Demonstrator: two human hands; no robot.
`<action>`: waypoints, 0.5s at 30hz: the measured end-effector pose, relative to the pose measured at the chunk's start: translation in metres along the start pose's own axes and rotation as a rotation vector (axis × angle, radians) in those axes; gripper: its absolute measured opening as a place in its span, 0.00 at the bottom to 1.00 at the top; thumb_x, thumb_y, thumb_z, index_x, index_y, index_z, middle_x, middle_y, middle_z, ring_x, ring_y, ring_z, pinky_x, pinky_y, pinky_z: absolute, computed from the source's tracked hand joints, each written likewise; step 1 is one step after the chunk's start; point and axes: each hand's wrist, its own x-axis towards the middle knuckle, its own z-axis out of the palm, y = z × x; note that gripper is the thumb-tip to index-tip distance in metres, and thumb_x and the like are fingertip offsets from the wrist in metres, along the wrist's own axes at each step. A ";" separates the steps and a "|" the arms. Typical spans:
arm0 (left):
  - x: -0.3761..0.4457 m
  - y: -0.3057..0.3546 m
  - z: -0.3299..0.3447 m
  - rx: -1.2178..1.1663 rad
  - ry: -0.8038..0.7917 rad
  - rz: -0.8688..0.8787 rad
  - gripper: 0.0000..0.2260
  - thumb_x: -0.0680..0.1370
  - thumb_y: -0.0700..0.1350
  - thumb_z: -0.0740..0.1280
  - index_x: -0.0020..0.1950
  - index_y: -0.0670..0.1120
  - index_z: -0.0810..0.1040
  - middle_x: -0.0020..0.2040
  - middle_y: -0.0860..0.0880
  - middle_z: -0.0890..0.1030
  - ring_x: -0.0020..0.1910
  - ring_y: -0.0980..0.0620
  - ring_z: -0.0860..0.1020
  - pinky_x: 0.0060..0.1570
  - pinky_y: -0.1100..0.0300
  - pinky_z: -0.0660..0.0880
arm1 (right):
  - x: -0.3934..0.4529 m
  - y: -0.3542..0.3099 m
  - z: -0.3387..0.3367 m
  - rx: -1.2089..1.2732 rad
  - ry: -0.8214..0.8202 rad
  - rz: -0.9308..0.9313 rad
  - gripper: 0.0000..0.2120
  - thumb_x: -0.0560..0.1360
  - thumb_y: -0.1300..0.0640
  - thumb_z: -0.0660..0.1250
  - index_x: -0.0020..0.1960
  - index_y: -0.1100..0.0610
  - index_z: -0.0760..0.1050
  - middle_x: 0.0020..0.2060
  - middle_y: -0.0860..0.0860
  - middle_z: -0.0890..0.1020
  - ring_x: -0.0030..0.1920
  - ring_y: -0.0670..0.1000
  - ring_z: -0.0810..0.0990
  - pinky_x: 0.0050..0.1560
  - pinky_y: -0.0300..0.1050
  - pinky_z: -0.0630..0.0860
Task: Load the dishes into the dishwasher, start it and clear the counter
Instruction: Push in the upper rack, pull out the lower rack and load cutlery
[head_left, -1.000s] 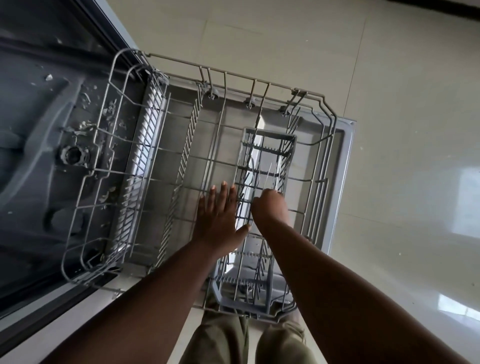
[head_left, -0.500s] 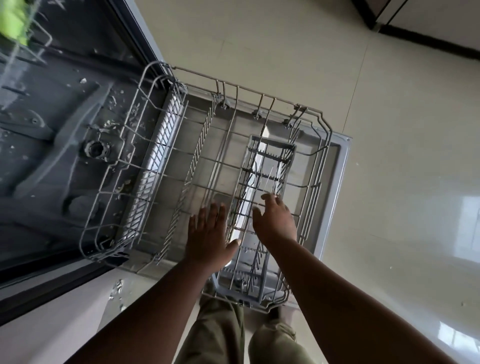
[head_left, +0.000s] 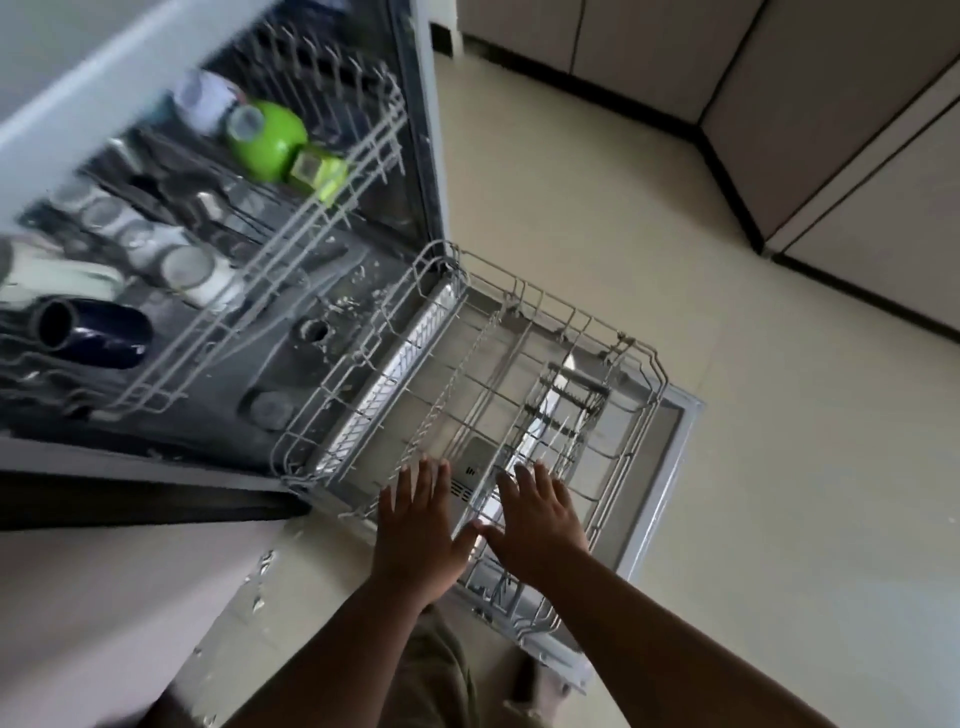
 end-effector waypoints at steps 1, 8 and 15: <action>-0.008 -0.003 -0.010 0.007 0.021 -0.012 0.39 0.77 0.70 0.45 0.79 0.49 0.37 0.79 0.45 0.38 0.78 0.43 0.40 0.74 0.45 0.37 | -0.004 -0.006 -0.007 -0.023 -0.009 -0.022 0.39 0.77 0.33 0.55 0.78 0.52 0.46 0.79 0.55 0.47 0.78 0.58 0.40 0.75 0.56 0.39; -0.094 -0.048 -0.080 0.033 0.126 -0.250 0.39 0.78 0.67 0.51 0.80 0.47 0.44 0.80 0.43 0.47 0.79 0.41 0.46 0.74 0.44 0.41 | -0.033 -0.078 -0.066 -0.299 -0.020 -0.339 0.38 0.79 0.37 0.54 0.79 0.54 0.42 0.79 0.57 0.45 0.78 0.60 0.39 0.75 0.58 0.39; -0.228 -0.105 -0.136 -0.068 0.359 -0.475 0.35 0.72 0.63 0.55 0.68 0.40 0.76 0.68 0.38 0.75 0.64 0.35 0.75 0.67 0.41 0.62 | -0.093 -0.195 -0.097 -0.490 0.038 -0.717 0.39 0.79 0.39 0.55 0.79 0.55 0.42 0.79 0.59 0.44 0.77 0.62 0.39 0.74 0.60 0.38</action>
